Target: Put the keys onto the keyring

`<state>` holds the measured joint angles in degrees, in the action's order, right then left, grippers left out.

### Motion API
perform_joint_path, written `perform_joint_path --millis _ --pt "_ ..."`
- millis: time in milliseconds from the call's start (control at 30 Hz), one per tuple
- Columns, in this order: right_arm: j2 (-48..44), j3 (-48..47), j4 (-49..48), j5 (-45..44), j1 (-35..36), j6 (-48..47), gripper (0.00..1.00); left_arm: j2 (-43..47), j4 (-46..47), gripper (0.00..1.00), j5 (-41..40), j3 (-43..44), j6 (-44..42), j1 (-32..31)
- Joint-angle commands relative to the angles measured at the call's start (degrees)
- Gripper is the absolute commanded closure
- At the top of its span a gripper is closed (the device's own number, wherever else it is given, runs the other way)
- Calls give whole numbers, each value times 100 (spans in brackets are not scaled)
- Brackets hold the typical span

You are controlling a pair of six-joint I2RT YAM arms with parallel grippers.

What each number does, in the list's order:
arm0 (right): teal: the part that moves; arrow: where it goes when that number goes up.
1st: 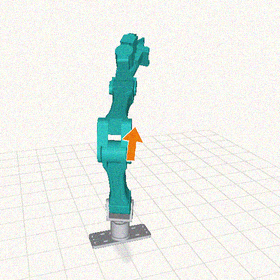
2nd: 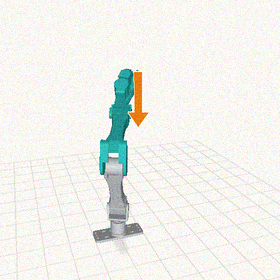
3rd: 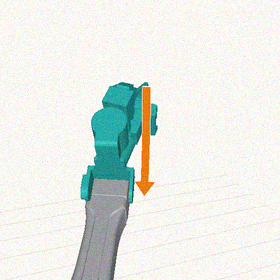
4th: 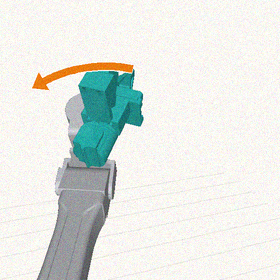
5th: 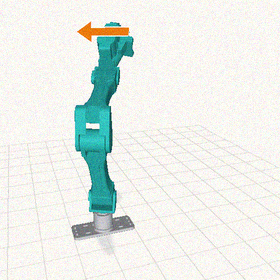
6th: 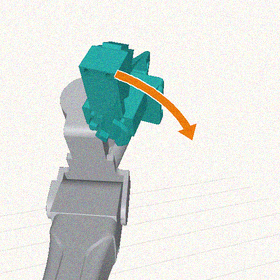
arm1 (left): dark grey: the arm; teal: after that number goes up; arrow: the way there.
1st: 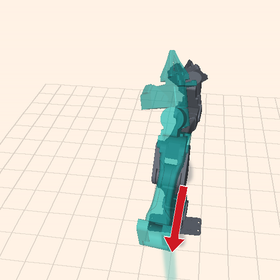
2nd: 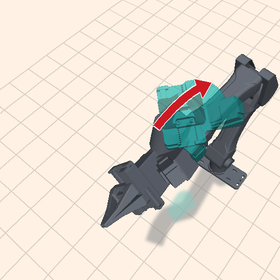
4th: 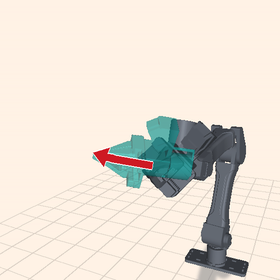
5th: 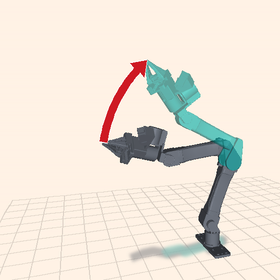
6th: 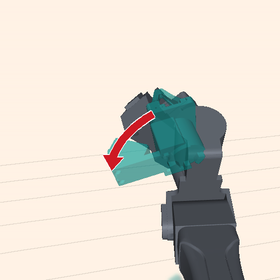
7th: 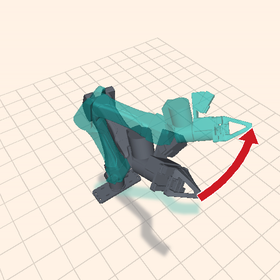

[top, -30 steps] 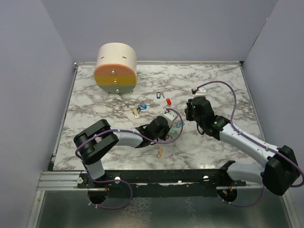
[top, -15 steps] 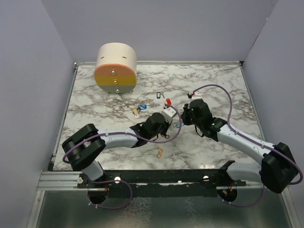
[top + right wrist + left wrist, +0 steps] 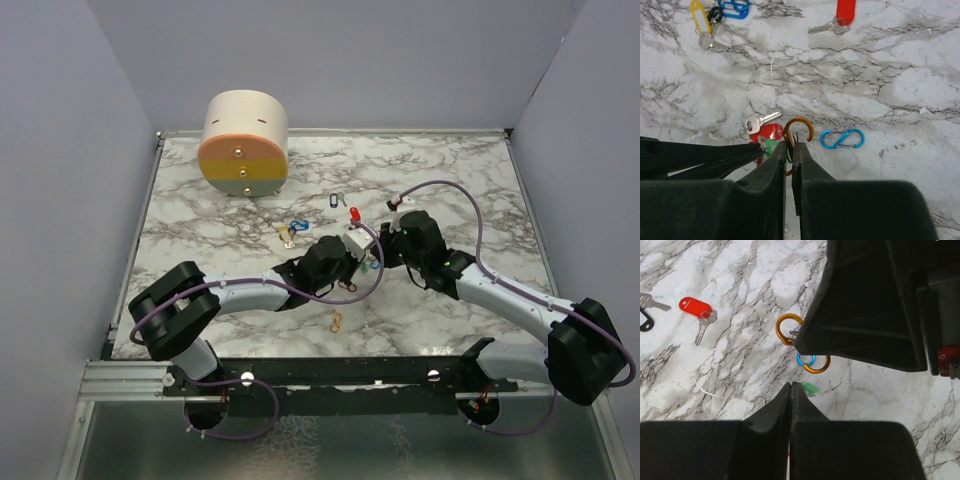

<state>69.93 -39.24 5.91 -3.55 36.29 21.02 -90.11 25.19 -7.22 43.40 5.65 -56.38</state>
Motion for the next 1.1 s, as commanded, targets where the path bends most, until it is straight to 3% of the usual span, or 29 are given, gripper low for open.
perform_joint_path --millis 0,1067 --pt "60 59 -217 299 0 -105 99 161 231 100 394 99 -318 -31" --pt "201 0 -219 443 79 -166 99 82 329 100 670 245 -529 -31"
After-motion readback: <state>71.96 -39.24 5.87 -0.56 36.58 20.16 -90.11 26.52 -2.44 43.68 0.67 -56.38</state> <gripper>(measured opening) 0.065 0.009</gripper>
